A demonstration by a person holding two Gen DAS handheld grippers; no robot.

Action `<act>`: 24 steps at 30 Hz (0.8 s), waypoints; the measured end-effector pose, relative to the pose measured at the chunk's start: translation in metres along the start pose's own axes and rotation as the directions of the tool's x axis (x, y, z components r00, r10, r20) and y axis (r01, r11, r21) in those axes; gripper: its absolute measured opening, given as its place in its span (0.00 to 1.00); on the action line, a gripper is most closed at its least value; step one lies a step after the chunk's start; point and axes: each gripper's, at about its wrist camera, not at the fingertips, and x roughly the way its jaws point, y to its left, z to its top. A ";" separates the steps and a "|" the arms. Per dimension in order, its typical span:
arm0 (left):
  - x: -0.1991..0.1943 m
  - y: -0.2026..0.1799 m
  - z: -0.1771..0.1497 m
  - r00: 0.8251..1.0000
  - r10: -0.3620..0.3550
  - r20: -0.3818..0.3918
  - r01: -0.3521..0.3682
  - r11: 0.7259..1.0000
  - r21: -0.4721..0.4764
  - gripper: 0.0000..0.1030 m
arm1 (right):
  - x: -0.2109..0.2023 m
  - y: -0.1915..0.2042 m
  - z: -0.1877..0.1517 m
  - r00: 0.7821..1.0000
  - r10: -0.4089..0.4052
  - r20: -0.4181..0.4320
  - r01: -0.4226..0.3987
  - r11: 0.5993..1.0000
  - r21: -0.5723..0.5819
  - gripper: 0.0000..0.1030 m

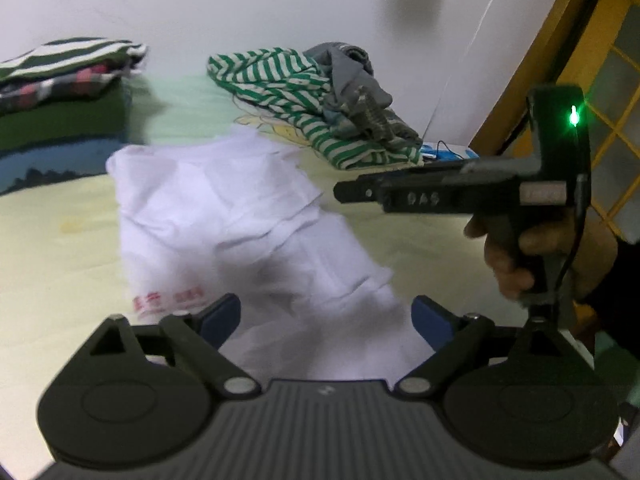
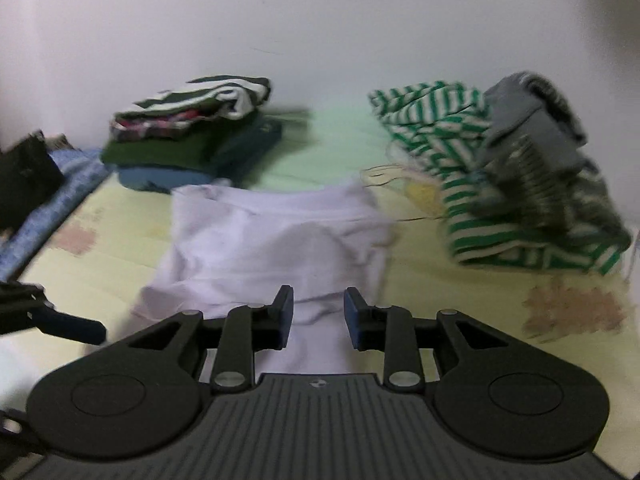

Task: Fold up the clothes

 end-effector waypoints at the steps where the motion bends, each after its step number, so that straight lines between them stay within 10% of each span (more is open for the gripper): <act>1: 0.006 -0.006 0.001 1.000 0.022 0.000 -0.022 1.000 0.020 0.91 | 0.005 0.001 -0.002 1.000 -0.021 -0.004 0.021 0.999 -0.035 0.29; 8: 0.026 -0.009 0.002 0.995 0.102 -0.014 -0.102 0.995 0.024 0.89 | 0.026 0.024 -0.015 0.995 -0.092 0.041 0.101 0.927 -0.361 0.39; 15: 0.035 0.017 0.007 0.990 0.141 -0.009 -0.142 0.987 -0.070 0.89 | 0.044 0.025 -0.012 0.995 -0.086 0.055 0.101 0.917 -0.385 0.39; 24: 0.042 0.006 0.012 0.987 0.160 -0.004 -0.160 0.987 -0.017 0.61 | 0.033 0.015 -0.020 0.998 -0.038 0.049 0.055 0.917 -0.396 0.37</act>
